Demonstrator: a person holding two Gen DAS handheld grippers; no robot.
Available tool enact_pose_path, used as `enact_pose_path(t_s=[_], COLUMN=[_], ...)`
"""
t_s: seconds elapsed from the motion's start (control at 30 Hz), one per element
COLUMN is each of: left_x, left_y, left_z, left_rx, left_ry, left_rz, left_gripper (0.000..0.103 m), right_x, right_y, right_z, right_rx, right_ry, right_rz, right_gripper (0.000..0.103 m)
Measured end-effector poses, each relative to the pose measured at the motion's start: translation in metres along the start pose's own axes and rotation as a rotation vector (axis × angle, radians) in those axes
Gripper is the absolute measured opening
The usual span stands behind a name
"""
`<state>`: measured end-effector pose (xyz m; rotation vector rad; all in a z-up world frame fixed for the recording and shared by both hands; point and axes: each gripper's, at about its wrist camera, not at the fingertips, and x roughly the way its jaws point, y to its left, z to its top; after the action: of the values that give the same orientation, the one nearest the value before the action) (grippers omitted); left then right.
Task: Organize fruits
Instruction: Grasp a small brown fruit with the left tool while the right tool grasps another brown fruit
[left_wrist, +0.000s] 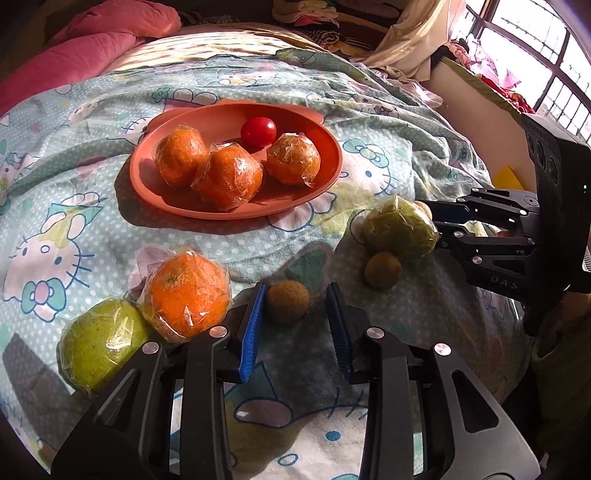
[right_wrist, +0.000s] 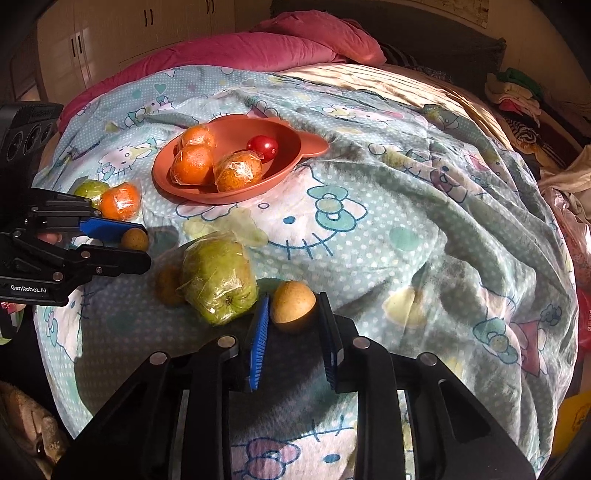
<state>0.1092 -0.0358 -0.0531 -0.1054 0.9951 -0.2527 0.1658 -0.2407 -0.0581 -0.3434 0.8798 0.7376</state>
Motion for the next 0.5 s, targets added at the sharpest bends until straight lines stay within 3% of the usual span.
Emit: enact_pose_path(t_s=[0.2, 0.5], left_x=[0.002, -0.009], left_y=[0.001, 0.002], left_z=[0.002, 0.003], left_rx=[0.001, -0.005], left_ry=[-0.004, -0.016], left_rz=[0.005, -0.029], left_gripper=[0.017, 0.017], right_x=[-0.007, -0.016], right_y=[-0.007, -0.011], right_z=[-0.002, -0.004], right_rx=[0.046, 0.084], right_ry=[-0.018, -0.042], right_rz=[0.003, 0.01], right_gripper=[0.024, 0.024])
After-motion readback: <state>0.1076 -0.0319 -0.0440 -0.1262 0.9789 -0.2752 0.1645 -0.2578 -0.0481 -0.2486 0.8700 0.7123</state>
